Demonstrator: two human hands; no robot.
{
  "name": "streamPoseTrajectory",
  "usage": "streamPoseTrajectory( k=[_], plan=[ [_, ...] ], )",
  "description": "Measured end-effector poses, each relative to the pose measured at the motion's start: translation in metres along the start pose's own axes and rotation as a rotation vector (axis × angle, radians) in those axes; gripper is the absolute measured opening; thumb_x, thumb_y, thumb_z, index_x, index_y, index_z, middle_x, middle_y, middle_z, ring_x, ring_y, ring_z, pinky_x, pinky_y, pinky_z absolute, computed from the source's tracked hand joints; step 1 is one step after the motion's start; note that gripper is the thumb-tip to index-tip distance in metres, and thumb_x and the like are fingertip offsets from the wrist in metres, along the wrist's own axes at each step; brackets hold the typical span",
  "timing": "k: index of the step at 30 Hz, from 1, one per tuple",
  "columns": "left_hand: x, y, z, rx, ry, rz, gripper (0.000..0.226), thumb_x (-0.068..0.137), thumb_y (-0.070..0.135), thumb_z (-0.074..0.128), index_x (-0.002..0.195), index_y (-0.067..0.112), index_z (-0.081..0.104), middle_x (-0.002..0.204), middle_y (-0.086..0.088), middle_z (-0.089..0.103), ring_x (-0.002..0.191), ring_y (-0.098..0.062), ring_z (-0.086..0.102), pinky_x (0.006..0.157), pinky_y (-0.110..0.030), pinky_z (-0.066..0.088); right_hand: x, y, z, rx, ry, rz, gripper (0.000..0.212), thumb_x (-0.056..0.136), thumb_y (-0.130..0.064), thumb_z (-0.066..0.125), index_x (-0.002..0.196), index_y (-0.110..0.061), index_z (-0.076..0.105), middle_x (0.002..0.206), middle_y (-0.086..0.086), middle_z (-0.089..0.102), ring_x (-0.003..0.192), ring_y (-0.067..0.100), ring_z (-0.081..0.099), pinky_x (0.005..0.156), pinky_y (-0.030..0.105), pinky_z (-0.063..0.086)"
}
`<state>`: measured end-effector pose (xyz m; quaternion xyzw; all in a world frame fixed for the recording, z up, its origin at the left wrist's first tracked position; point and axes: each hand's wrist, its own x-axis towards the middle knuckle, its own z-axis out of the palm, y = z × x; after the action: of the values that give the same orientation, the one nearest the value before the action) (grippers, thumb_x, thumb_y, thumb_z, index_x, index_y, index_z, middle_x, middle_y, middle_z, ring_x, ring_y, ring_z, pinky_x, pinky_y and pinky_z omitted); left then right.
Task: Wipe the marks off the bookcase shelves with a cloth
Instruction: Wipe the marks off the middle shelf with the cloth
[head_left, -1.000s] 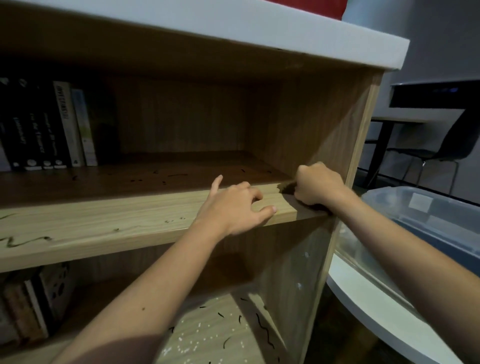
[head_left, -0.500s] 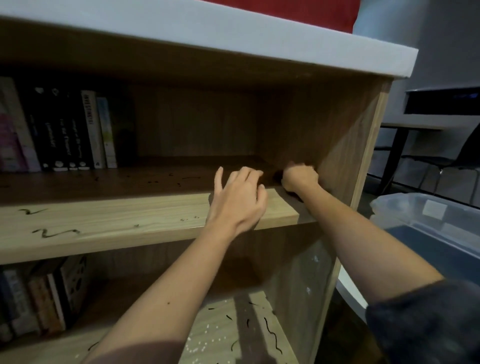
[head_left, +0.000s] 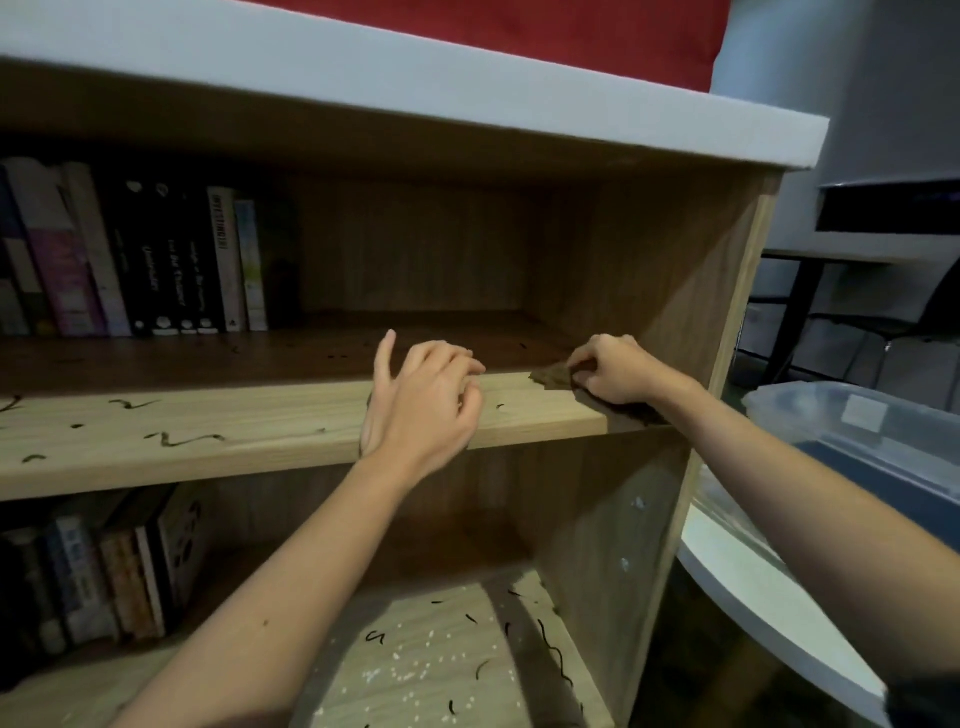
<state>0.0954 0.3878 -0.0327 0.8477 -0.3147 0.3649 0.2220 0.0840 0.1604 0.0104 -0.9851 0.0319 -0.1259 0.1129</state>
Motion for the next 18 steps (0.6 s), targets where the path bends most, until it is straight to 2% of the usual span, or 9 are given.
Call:
streamPoseTrajectory(
  k=[2, 7, 10, 12, 16, 18],
  plan=[
    [0.001, -0.001, 0.003, 0.044, -0.069, 0.017, 0.037, 0.093, 0.040, 0.032, 0.107, 0.029, 0.064, 0.120, 0.014, 0.057, 0.128, -0.005, 0.035, 0.106, -0.028, -0.022, 0.015, -0.006, 0.008, -0.043, 0.045, 0.078, 0.034, 0.093, -0.010, 0.041, 0.119, -0.020, 0.060, 0.117, 0.006, 0.060, 0.115, 0.031, 0.045, 0.104, 0.043, 0.025],
    [0.006, -0.004, 0.006, 0.150, -0.266, -0.015, 0.049, 0.090, 0.059, 0.029, 0.116, 0.032, 0.060, 0.127, 0.014, 0.055, 0.134, -0.007, 0.029, 0.107, -0.047, -0.022, 0.004, -0.019, 0.023, -0.021, 0.029, -0.051, 0.040, 0.089, -0.006, 0.044, 0.123, -0.023, 0.059, 0.119, 0.002, 0.055, 0.117, 0.030, 0.036, 0.103, 0.045, 0.028],
    [0.008, -0.005, 0.007, 0.195, -0.350, -0.020, 0.055, 0.087, 0.065, 0.026, 0.119, 0.033, 0.058, 0.131, 0.013, 0.053, 0.136, -0.008, 0.027, 0.106, -0.051, -0.022, 0.007, 0.006, 0.011, -0.028, 0.062, 0.077, 0.041, 0.087, -0.004, 0.043, 0.119, -0.022, 0.062, 0.113, 0.005, 0.061, 0.117, 0.033, 0.039, 0.102, 0.046, 0.029],
    [0.008, -0.006, 0.007, 0.185, -0.350, -0.025, 0.055, 0.087, 0.066, 0.027, 0.120, 0.033, 0.057, 0.132, 0.013, 0.052, 0.137, -0.007, 0.026, 0.106, -0.052, -0.022, 0.010, -0.003, 0.014, -0.049, 0.106, 0.089, 0.040, 0.087, -0.004, 0.041, 0.115, -0.022, 0.064, 0.108, 0.007, 0.064, 0.112, 0.035, 0.041, 0.097, 0.046, 0.033],
    [0.009, -0.005, 0.008, 0.223, -0.337, -0.012, 0.056, 0.087, 0.066, 0.026, 0.120, 0.034, 0.057, 0.132, 0.013, 0.052, 0.137, -0.008, 0.026, 0.106, -0.053, -0.021, 0.003, -0.032, 0.023, -0.022, 0.063, -0.036, 0.044, 0.089, -0.001, 0.040, 0.124, -0.020, 0.058, 0.122, 0.006, 0.054, 0.119, 0.033, 0.032, 0.100, 0.045, 0.032],
    [0.008, -0.004, 0.007, 0.240, -0.340, -0.003, 0.057, 0.087, 0.065, 0.024, 0.121, 0.034, 0.057, 0.132, 0.013, 0.052, 0.137, -0.008, 0.026, 0.106, -0.053, -0.021, 0.006, -0.024, 0.017, 0.002, 0.058, 0.008, 0.045, 0.090, 0.000, 0.037, 0.123, -0.022, 0.059, 0.123, 0.007, 0.056, 0.119, 0.033, 0.034, 0.100, 0.044, 0.031]
  ],
)
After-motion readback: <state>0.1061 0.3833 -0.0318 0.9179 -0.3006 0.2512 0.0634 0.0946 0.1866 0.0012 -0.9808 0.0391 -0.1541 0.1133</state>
